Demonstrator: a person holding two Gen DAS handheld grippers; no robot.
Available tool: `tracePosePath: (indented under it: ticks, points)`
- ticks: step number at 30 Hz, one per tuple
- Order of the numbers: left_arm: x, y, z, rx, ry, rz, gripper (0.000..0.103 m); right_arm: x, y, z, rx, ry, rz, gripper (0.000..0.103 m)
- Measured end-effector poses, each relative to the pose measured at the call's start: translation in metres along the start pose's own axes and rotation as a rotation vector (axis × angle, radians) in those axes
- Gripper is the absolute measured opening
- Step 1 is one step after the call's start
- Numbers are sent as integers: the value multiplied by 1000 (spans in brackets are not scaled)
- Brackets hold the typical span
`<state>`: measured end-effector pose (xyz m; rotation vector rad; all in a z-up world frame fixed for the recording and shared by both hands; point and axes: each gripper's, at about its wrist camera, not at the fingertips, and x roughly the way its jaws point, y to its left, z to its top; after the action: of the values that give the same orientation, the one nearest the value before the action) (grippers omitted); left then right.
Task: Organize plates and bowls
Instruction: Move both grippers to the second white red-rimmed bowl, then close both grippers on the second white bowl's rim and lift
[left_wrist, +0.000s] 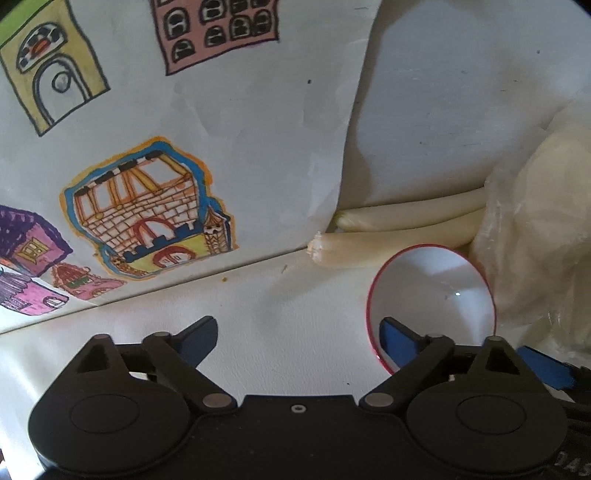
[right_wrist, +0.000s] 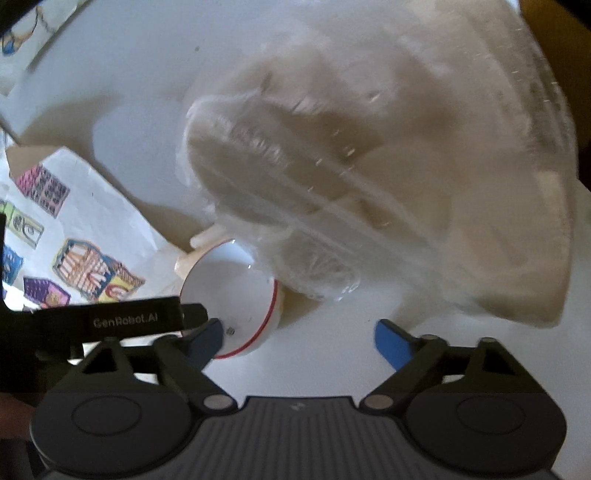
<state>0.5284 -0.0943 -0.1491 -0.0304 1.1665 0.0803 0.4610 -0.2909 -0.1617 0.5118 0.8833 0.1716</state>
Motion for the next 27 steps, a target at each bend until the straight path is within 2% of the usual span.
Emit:
tracePosePath:
  ticks: [1,2,6,8,10,15,17,19,27]
  points:
    - [1,0,-1,-3,1,-5,87,0,1,-1,-11,-6,-2,79]
    - [1,0,-2,-7,3,-10,84,0,1,0,-12,-4,2,71]
    - [-2,1,-4,-37,8,-47,71,-1,1,-1,-9,1,33,59]
    - [-3,0,-5,-48,15,-86,57,-1,3,0,-22,0,43,54]
    - [-2,0,-7,-68,25,-123,53,-1,3,1,-23,5,60,47]
    - [1,1,-13,-132,38,-186,34,-1,2,4,-35,21,101,30]
    - [2,0,-16,-144,39,-224,19,0,2,6,-32,29,115,27]
    - [4,1,-18,-171,42,-255,12,2,1,7,-18,36,130,26]
    - [-2,4,-41,-185,54,-291,12,-6,-6,4,-33,48,148,22]
